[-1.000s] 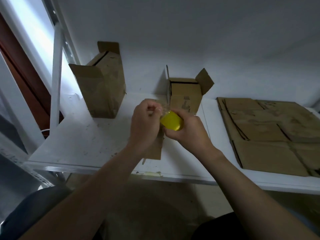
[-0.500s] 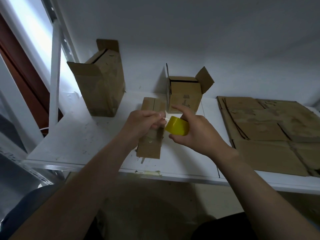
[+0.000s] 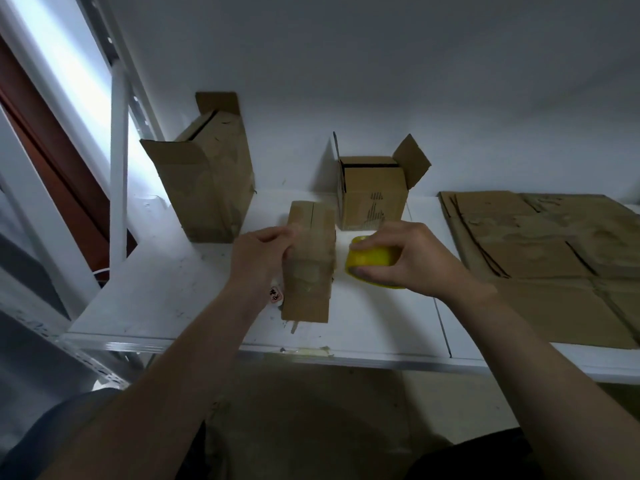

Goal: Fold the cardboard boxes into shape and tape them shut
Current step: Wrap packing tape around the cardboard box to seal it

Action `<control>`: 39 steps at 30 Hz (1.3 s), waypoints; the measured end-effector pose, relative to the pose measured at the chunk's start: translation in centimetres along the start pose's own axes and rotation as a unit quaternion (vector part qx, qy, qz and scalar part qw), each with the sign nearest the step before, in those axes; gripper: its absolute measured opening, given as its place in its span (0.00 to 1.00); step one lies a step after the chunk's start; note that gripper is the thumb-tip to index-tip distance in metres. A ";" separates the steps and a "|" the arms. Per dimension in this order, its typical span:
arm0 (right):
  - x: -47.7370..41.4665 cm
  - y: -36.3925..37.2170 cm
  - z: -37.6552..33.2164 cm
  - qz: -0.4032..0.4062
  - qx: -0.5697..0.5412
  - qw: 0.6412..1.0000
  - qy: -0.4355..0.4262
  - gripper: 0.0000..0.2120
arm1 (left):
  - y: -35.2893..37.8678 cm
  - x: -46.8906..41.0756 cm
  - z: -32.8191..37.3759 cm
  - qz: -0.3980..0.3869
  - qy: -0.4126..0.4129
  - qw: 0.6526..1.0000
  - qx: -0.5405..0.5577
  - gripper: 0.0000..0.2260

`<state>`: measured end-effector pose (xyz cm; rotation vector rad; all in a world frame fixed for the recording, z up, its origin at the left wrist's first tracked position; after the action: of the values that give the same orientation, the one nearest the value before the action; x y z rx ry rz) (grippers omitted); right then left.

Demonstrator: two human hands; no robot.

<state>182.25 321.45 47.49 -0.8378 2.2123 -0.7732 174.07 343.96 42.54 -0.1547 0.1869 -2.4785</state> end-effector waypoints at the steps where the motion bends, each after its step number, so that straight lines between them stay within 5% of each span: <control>1: 0.1 0.0 0.3 -0.002 0.016 1.000 -0.005 0.15 | -1.0 -0.4 -0.3 0.016 -0.014 1.000 0.009 0.06; 20: -2.1 5.6 5.9 -0.048 0.050 0.998 0.001 0.17 | -1.5 -2.7 -9.8 0.050 -0.134 0.989 0.036 0.04; 33: -3.6 7.3 6.9 -0.034 0.028 0.999 -0.009 0.14 | 0.4 -5.8 -8.4 0.050 0.008 0.987 -0.149 0.11; 39: -3.8 7.1 7.0 -0.031 0.023 0.999 -0.011 0.14 | 2.0 -5.4 -11.6 -0.049 -0.181 0.970 -0.156 0.21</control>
<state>187.11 326.62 39.48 -0.8920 2.1499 -0.8365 177.76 346.81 30.41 -0.7596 0.4192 -2.4504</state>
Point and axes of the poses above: each hand's wrist, its own x-axis away from the middle knuckle, its own y-axis out of the palm, z = x × y, the point moved 10 cm from there along -x, towards the middle knuckle, and after that the axes turned 5 degrees about -x, right-handed, at the moved point
